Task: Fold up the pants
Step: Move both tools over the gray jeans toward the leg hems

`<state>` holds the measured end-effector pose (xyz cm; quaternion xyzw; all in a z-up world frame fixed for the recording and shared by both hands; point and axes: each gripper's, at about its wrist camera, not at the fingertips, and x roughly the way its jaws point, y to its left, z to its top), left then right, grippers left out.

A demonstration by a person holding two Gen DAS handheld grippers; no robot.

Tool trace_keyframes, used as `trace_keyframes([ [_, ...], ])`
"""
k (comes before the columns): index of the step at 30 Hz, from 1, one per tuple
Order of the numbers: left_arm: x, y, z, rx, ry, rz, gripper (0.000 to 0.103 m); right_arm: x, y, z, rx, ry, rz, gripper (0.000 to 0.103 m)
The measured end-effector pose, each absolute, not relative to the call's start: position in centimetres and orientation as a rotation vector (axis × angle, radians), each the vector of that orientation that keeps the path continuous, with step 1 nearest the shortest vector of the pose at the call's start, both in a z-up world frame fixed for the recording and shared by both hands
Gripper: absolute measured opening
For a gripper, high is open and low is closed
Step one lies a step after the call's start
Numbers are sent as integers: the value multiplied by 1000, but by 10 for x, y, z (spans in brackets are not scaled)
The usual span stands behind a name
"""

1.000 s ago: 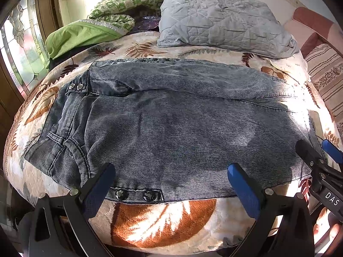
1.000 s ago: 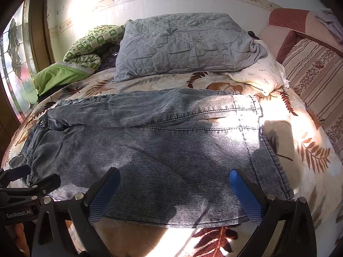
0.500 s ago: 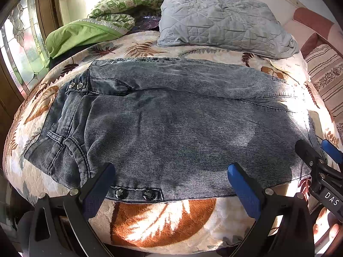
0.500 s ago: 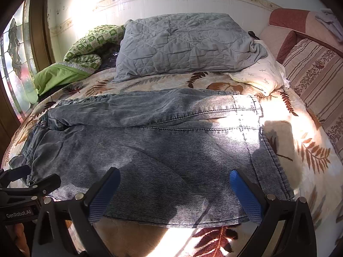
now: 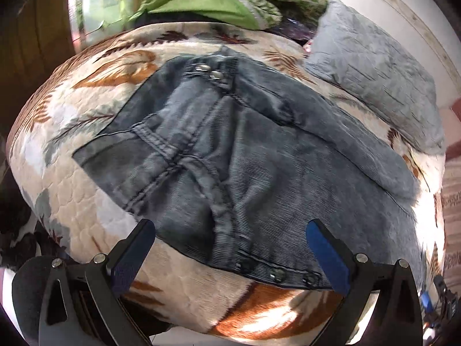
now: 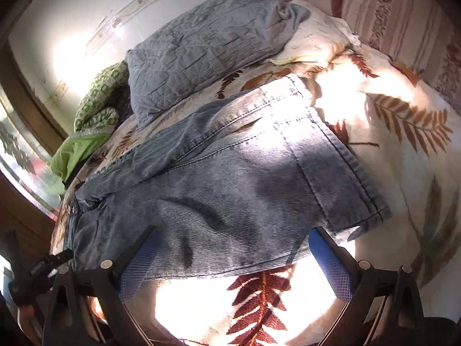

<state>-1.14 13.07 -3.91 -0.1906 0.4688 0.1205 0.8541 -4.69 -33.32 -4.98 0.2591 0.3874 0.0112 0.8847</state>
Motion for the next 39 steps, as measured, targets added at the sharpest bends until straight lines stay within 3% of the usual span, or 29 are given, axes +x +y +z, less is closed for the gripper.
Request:
trace_keyframes([
  [6,-21,180,-42,-524,948,355,103,-67,-405,-79,898,820,-61,103],
  [11,-14,191,-52,-594,975,338,103,-59,-419,-83,986,796,-48,102],
  [14,-11,195,-58,-608,988,326,103,-48,-421,-84,1038,786,-36,91],
  [18,-5,204,-66,-623,999,316,103,-42,-423,-90,1048,803,-90,58],
  [24,-10,214,-69,-701,956,274,103,-43,-423,-92,1010,805,-108,42],
  [29,-15,220,-67,-731,962,238,101,-43,-422,-91,986,810,-111,35],
  [32,-25,230,-64,-756,949,309,63,-42,-421,-89,975,812,-107,31],
  [33,-26,232,-63,-752,946,306,34,-42,-420,-89,974,811,-106,26],
  [34,-24,235,-65,-762,954,286,17,-42,-420,-88,971,810,-105,24],
  [36,-23,238,-65,-781,964,290,15,-42,-420,-85,970,801,-105,13],
  [39,-26,232,-45,-711,908,322,11,-42,-416,-77,925,798,-109,9],
])
